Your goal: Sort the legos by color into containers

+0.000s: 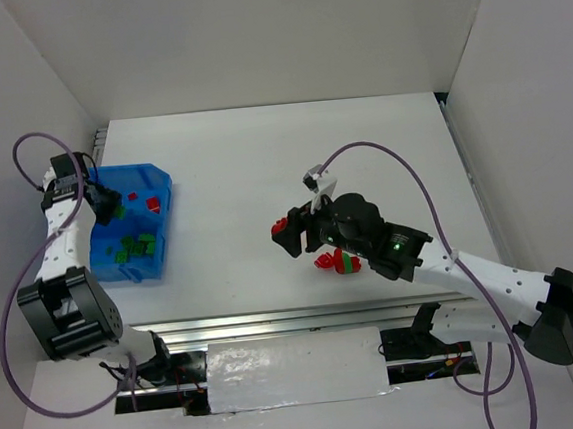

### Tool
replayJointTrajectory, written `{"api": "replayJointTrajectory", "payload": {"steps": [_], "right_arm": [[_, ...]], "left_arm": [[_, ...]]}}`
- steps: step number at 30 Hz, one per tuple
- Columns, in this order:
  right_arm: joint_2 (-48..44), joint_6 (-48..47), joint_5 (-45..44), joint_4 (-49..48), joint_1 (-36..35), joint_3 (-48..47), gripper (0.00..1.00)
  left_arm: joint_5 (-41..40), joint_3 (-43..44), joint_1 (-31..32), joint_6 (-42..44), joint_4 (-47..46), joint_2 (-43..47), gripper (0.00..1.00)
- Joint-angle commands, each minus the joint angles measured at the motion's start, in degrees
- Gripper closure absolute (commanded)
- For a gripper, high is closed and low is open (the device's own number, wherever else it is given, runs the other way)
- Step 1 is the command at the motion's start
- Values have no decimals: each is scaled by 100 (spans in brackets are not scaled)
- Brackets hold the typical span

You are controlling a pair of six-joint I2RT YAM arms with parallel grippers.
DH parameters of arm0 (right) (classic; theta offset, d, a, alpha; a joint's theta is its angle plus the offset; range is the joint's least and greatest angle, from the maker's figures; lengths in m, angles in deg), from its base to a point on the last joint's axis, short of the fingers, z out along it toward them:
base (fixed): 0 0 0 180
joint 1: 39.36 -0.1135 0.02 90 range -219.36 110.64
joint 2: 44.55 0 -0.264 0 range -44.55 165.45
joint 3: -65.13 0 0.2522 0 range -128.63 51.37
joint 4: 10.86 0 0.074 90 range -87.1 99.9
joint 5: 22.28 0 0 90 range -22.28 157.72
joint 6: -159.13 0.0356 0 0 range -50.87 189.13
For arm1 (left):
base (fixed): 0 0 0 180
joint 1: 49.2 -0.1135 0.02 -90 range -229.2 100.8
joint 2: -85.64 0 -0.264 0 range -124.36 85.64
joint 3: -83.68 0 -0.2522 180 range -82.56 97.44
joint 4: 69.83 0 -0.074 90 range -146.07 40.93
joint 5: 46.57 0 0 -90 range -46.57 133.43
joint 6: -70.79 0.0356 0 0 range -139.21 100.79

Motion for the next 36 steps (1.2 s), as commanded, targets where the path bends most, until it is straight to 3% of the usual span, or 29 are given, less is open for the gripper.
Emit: {"api": "replayJointTrajectory", "payload": {"steps": [1,4,5,7,8,15,17,18,20,21,22,27,30,36], "right_arm": [[289,347,-78,19,-12,-443,100],[614,409,45,116,-12,-742,100],[667,427,71,151,-12,-865,100],[764,471,142,178,-12,-936,100],[790,480,168,178,-12,-980,99],[773,1243,290,547,199,-1261,94],[677,1533,388,652,339,-1323,93],[615,1700,588,644,548,-1314,93],[283,2315,1281,260,874,-1044,93],[168,2569,1632,31,1328,-876,93],[27,3042,1975,-224,1516,-718,93],[-440,3371,2891,-393,1816,-707,95],[-580,3713,3524,-543,1843,-673,94],[-967,3942,3894,-675,1834,-602,94]], "left_arm": [[-535,-819,-145,-564,-90,894,95],[-447,-1322,-277,-600,-258,1124,80],[-421,-1349,-338,-592,-214,1098,59],[-377,-1340,-400,-583,-57,1062,33],[-359,-1331,-435,-600,-12,1080,1],[474,-1217,-453,144,-362,1887,1],[1026,-1392,-331,435,-861,2447,1],[1891,-1741,-191,654,-1935,2677,0],[2425,-2164,616,1103,-2890,3249,1],[2801,-2297,933,1253,-3808,3425,0],[2857,-2429,1580,1428,-4174,3783,0],[3146,-3615,3305,2438,-6668,4831,0],[3069,-3792,4036,3262,-7016,4912,0],[1989,-3186,6951,5469,-6120,4359,0]]}}
